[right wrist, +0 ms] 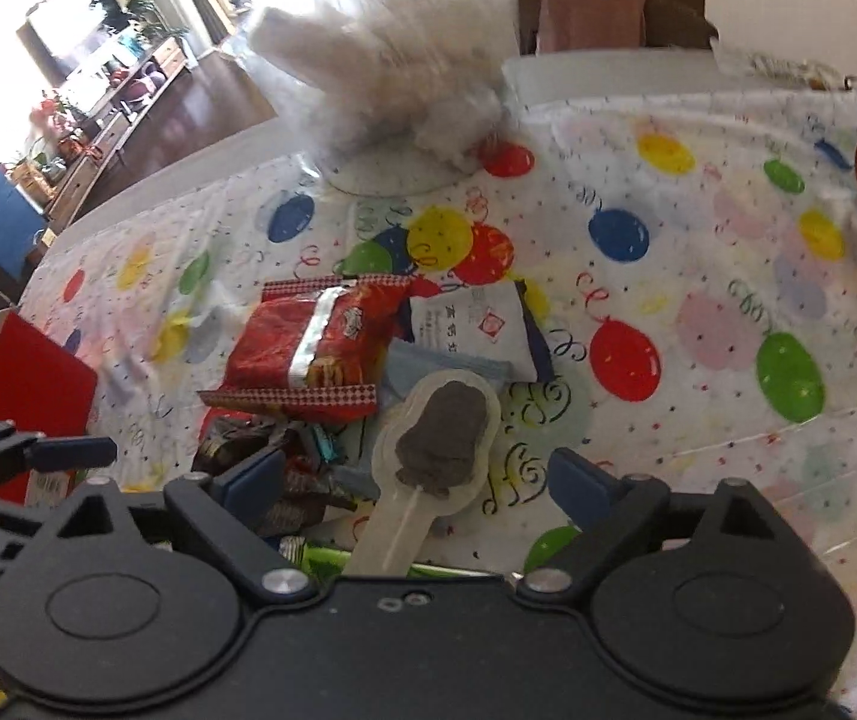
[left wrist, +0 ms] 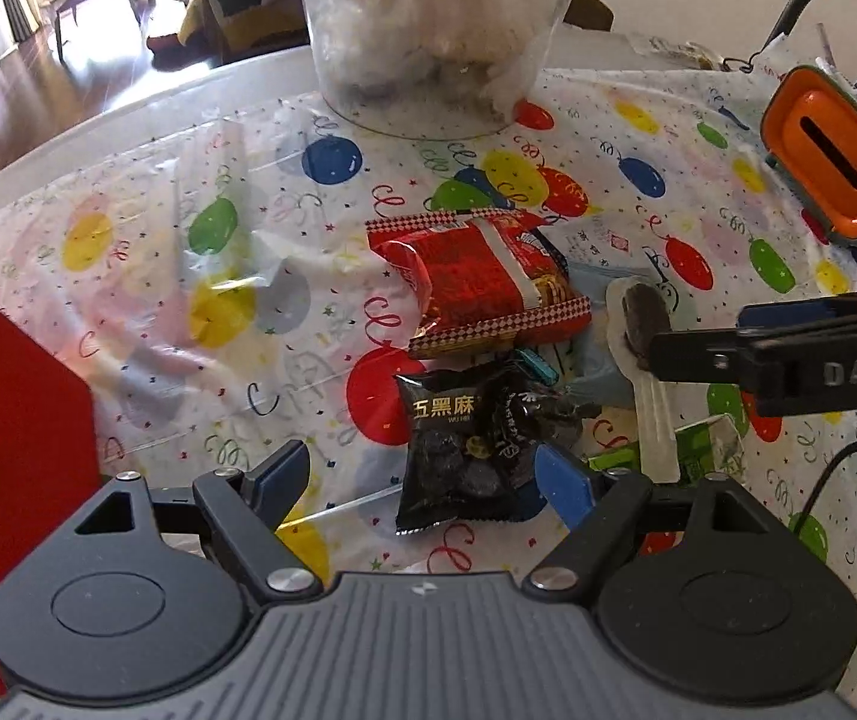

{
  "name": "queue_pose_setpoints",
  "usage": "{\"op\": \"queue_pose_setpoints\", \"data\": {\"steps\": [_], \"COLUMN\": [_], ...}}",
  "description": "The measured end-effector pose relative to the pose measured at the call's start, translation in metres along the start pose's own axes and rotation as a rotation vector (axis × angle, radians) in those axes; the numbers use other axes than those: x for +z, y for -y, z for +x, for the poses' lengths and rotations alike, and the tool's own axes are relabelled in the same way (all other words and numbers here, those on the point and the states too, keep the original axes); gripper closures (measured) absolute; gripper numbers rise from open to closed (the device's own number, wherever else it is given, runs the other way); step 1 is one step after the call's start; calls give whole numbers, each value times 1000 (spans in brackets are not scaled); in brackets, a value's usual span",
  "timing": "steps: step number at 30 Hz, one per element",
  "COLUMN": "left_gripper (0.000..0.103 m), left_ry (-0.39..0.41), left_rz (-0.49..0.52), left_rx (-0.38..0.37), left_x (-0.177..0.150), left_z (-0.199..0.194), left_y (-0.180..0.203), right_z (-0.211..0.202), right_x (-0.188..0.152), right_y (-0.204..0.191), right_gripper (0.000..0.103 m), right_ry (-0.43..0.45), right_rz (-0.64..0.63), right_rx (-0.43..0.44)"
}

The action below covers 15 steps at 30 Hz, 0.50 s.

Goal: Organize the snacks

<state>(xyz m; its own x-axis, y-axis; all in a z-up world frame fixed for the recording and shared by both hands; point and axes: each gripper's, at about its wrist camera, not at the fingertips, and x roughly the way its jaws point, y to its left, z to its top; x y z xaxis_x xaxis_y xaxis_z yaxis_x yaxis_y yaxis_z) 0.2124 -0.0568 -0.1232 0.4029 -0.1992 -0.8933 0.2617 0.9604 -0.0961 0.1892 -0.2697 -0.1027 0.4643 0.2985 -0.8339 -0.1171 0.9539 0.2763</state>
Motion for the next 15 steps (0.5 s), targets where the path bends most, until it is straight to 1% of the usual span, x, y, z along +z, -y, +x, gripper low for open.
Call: {"op": "queue_pose_setpoints", "data": {"steps": [3,6,8,10,15], "left_gripper": [21,21,22,27,37], "left_ry": [-15,-32,-40,-54,-65], "left_rz": [-18,-41,-45,-50,-53], "left_rx": [-5,-33,-52,-72,-81], "left_x": [4,5,5,6,8], "left_z": [10,18,22,27,35], "left_y": [-4,-8,-9,-9,-10], "right_z": [11,22,29,34,41], "right_x": [3,4,5,5,5], "right_y": [-1,0,2,3,0], "right_gripper": [15,17,21,23,30], "right_ry": [-18,-33,-46,-55,-66], "right_rz": [13,41,71,92,98], "right_rx": [-4,-13,-13,-7,-13]}}
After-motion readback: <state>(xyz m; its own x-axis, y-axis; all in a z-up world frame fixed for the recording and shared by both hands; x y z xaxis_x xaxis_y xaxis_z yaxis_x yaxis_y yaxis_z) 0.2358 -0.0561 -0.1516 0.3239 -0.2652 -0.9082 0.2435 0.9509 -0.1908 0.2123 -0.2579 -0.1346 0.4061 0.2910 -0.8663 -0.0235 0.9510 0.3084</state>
